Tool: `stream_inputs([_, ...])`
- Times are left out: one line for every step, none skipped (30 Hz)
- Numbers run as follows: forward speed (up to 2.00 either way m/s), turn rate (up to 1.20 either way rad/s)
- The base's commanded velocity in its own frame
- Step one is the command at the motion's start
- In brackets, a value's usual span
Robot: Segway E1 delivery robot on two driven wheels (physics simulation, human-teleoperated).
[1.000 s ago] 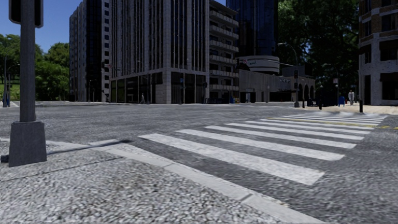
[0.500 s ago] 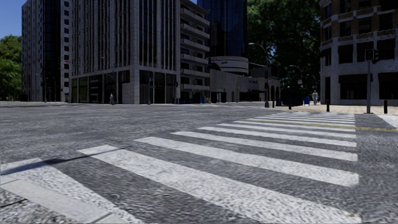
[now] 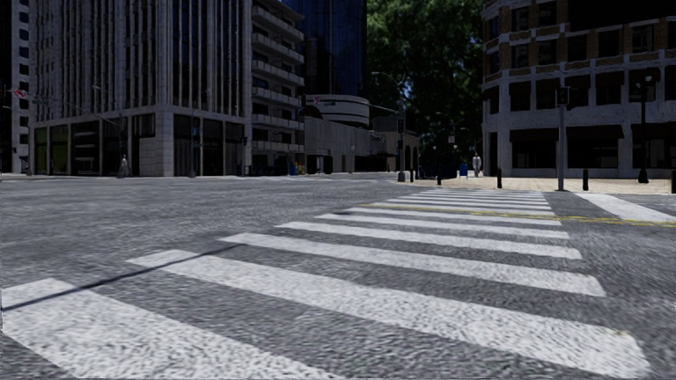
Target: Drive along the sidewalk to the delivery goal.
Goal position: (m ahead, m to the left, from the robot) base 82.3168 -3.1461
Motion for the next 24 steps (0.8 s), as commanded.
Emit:
stream_inputs([1.30, -0.46])
stream_inputs([1.29, -0.46])
stream_inputs([1.29, -0.46])
stream_inputs([1.29, -0.46])
stream_inputs([1.28, -0.46])
stream_inputs([1.27, -0.46])
stream_inputs([1.26, -0.46])
stream_inputs([1.25, -0.46])
stream_inputs([1.25, -0.46])
stream_inputs([1.25, -0.46])
stream_inputs([1.25, -0.46])
stream_inputs([1.25, -0.46])
stream_inputs([1.25, -0.46])
stream_inputs([1.25, -0.46])
stream_inputs([1.25, -0.46])
stream_inputs([1.25, -0.46])
stream_inputs([1.25, -0.46])
stream_inputs([1.25, -0.46])
stream_inputs([1.25, -0.46])
stream_inputs([1.25, -0.46])
stream_inputs([1.25, -0.46])
stream_inputs([1.25, -0.46])
stream_inputs([1.25, -0.46])
stream_inputs([1.25, -0.46])
